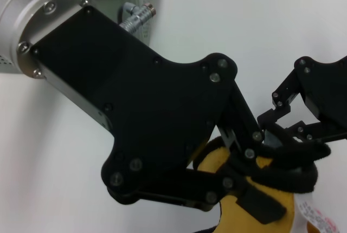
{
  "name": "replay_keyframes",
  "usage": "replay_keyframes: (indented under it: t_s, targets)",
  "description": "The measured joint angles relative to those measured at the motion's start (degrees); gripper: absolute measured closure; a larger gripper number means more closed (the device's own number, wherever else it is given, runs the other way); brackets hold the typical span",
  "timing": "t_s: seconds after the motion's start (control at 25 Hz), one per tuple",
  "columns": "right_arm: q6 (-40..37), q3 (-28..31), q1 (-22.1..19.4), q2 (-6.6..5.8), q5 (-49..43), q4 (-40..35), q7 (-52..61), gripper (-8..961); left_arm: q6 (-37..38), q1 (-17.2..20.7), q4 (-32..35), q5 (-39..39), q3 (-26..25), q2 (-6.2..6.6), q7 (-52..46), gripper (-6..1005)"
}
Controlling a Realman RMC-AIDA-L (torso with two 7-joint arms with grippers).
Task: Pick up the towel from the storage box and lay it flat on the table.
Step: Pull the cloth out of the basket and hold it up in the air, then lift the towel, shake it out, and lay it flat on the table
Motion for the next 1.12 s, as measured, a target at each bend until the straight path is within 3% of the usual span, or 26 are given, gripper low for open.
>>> replay_keyframes:
  t_s: [0.68,0.8,0.88,1.12]
  targets:
    - [-1.6,0.0,-1.1,0.78,-1.5,-1.5,-4.9,779,0.0,0.4,-1.5,0.1,-0.9,-0.21,0.4,971]
    - [-1.5,0.5,-1.7,1.0,-1.9,-2.1,-5.0,877,0.0,0.9,-1.9,0.2,-1.9,-0.6,0.6,971]
    - [-1.0,2.0,-2.4,1.18,-2.1,-2.1,-5.2,943,0.0,1.4,-2.5,0.7,-2.9,-0.88,0.9,970]
    - [1.2,10.0,-5.9,1.57,-2.6,-3.6,-5.2,943,0.0,2.9,-10.0,4.9,-8.3,-2.17,2.9,970]
